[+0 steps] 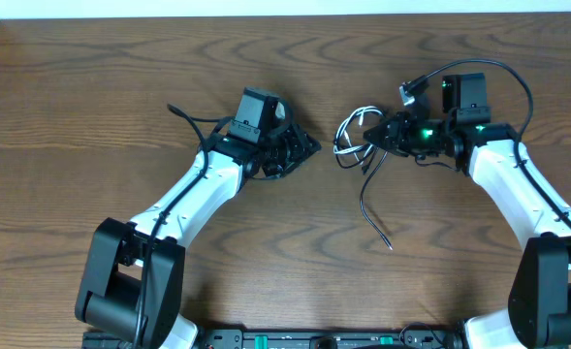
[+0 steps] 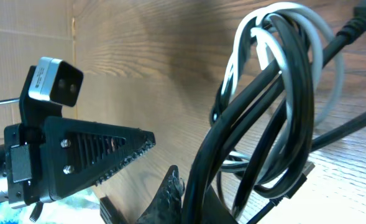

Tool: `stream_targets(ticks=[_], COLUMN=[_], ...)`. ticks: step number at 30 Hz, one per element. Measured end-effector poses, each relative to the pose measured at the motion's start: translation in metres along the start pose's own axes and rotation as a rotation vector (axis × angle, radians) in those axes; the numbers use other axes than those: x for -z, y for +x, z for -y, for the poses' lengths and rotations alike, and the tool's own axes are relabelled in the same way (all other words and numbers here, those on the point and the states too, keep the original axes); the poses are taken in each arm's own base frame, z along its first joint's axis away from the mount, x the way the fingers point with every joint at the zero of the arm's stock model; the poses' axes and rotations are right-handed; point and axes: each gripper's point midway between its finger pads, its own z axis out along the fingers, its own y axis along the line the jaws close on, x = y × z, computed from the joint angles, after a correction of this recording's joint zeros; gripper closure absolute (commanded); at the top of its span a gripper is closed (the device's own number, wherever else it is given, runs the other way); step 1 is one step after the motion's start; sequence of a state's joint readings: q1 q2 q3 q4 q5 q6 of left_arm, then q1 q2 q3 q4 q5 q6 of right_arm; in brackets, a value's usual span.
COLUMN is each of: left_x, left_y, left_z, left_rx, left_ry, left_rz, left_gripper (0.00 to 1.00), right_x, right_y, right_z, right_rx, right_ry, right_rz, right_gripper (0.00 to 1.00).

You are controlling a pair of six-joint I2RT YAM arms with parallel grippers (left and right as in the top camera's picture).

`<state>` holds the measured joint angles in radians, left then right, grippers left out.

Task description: Untangle cables

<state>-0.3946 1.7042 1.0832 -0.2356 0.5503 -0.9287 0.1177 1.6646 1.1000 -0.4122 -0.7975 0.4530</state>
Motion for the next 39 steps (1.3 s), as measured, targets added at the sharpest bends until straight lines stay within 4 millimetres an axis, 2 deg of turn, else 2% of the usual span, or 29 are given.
stream_targets(ticks=[10,14,20,32,38,39], left_x=[-0.005,-0.006,-0.005,-0.005,-0.008,-0.008], left_y=[0.017,0.017,0.021,0.017,0.024,0.026], left_z=[0.009,0.01,0.013,0.018,0.02,0.021], left_rx=[0.13,0.167,0.246,0.274,0.267,0.263], left_ry=[0.016,0.017,0.027,0.049,0.046,0.045], left_rz=[-0.048,-0.049,-0.072,-0.063,-0.074,-0.077], left_gripper=[0.56,0.52,0.51,0.53,0.53,0.55], right_x=[-0.004,-0.004,-0.008,-0.011,-0.01,-0.01], right_y=[0.003,0.005,0.01,0.016,0.016,0.016], right_z=[-0.017,-0.023,-0.032,-0.039,-0.04,-0.04], right_rx=[0.042,0.048,0.068,0.078,0.079,0.079], right_ry=[-0.07,-0.107,-0.134,-0.158,-0.165,-0.165], right_rz=[-0.02,-0.035,-0.053,-0.073,-0.076,-0.076], right_gripper=[0.99,0.99,0.99,0.99,0.99,0.99])
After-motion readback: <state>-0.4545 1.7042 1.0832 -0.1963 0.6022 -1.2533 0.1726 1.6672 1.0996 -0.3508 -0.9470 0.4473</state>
